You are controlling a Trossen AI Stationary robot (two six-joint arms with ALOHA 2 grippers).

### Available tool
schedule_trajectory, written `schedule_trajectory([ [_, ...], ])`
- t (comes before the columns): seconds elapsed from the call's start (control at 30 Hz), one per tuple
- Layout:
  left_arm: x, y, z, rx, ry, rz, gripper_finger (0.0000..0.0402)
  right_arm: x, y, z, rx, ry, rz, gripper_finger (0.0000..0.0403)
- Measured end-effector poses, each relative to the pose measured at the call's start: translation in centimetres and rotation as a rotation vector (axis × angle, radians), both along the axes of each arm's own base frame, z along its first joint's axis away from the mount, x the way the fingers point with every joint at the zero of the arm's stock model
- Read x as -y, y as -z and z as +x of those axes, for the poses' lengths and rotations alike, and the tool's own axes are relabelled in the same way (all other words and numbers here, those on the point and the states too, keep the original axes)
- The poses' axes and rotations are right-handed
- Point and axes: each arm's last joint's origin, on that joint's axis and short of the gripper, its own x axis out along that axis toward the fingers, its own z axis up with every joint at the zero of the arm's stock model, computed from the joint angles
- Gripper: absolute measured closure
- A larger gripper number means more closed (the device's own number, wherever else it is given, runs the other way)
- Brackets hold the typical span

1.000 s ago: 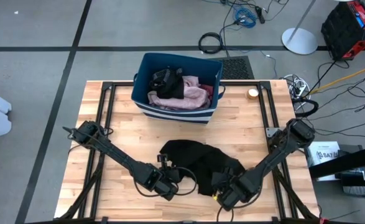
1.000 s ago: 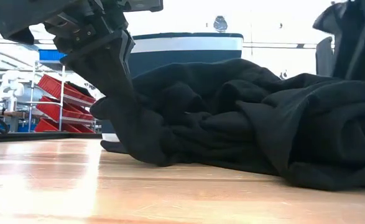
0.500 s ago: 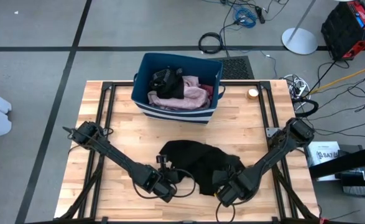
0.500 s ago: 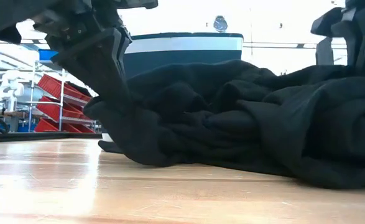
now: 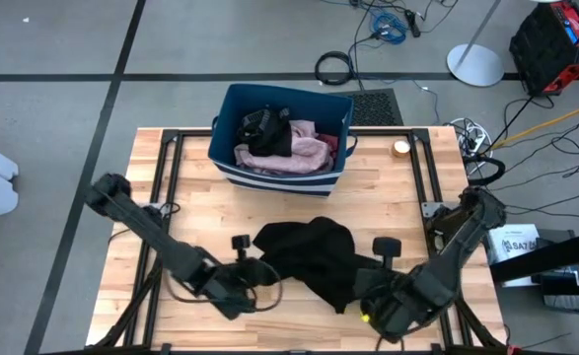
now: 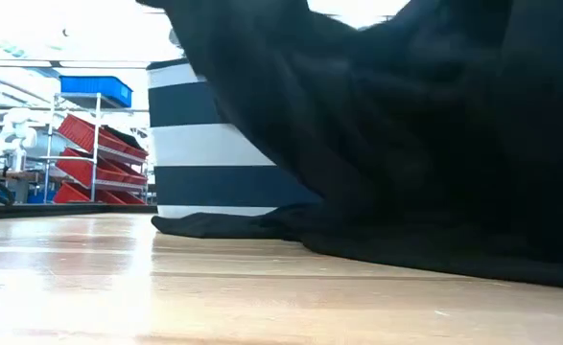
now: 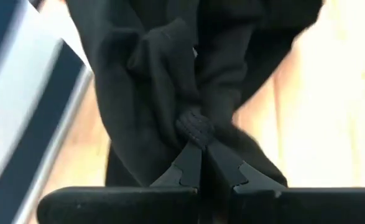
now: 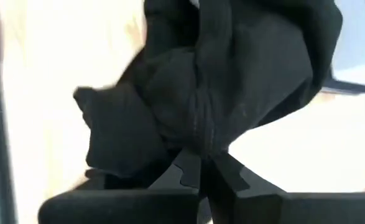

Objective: Sort clothes
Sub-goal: Put the black hoodie into the blue laundry organizer

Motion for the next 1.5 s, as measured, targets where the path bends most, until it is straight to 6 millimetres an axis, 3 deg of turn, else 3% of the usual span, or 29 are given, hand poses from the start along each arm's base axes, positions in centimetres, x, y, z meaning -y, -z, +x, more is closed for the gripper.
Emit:
schedule_trajectory([
  [0.3,-0.6,-7.2,-4.3,0.257,0.108,-0.046,0.0391,-0.5,-5.9,-1.1,0.256,-0.1,-0.024,0.0403],
  [0.47,-1.7,-11.3,-6.3,0.446,0.183,-0.058,0.0391,0.3,-9.0,-1.3,0.511,-0.07,-0.205,0.0403],
  [0.63,-4.1,-14.2,-8.5,0.577,0.078,0.012,0.0391,1.7,-11.3,-1.2,0.7,-0.011,-0.466,0.0403],
  [0.8,-6.5,-15.9,-10.6,0.638,-0.099,0.124,0.0391,5.1,-13.1,-0.4,0.694,0.06,-0.588,0.0403],
  [1.0,-8.8,-18.9,-12.6,0.725,-0.23,0.26,0.0391,12.0,-16.2,-1.2,0.656,0.22,-0.708,0.0403],
  [1.13,-10.2,-21.4,-14.1,0.836,-0.224,0.247,0.0391,14.4,-18.7,-2.5,0.664,0.207,-0.674,0.0403],
  [1.4,-11.6,-24.4,-16.1,1.064,-0.109,0.242,0.0391,13.5,-24.2,-3.0,0.94,0.004,-0.586,0.0403],
  [1.5,-11.5,-24.5,-16.2,1.087,-0.08,0.238,0.0391,13.4,-24.6,-3.1,1.022,-0.071,-0.491,0.0403],
])
